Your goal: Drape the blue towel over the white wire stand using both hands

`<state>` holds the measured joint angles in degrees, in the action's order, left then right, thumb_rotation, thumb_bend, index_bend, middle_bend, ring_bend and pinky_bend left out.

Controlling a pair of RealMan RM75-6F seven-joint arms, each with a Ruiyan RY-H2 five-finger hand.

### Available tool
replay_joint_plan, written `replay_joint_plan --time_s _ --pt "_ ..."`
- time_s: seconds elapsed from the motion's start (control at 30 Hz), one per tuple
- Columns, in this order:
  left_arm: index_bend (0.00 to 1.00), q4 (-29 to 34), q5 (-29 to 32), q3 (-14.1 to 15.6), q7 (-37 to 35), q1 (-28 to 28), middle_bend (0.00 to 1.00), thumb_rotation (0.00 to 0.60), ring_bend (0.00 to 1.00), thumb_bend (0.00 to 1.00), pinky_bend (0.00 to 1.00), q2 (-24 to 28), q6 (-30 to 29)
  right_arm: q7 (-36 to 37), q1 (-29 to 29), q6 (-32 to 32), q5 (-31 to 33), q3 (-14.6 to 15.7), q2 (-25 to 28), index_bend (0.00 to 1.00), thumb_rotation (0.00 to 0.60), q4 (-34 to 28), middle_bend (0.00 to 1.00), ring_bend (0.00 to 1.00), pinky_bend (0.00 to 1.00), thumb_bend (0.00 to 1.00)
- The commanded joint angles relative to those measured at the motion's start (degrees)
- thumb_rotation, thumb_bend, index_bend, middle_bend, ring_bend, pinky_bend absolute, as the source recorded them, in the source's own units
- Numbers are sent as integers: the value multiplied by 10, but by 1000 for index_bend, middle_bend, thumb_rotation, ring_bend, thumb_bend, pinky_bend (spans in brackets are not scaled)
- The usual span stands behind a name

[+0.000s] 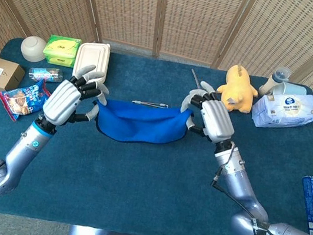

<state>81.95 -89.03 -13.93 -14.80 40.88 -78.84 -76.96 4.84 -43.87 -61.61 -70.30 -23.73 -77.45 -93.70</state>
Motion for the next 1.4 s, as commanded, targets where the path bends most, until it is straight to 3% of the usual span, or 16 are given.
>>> replay_joint_plan --time_s 0.03,0.33,0.57,1.4 --pt "835 -6 13 -17 -3 12 435 600 210 610 108 4 9 -7 -13 14 26 -18 9 971 600 0 470 278 125 526" --pt "836 -31 61 -60 -20 41 436 600 209 609 108 7 45 -27 -50 44 79 -46 10 972 600 32 471 278 125 525" --pt "835 -71 83 -72 -22 60 436 600 210 610 108 -1 69 -38 -81 69 113 -55 -2 971 600 69 471 277 125 524" --pt "836 -191 90 -38 -66 88 436 600 209 608 105 -79 111 -31 -112 102 145 -24 -59 971 600 178 471 283 125 526"
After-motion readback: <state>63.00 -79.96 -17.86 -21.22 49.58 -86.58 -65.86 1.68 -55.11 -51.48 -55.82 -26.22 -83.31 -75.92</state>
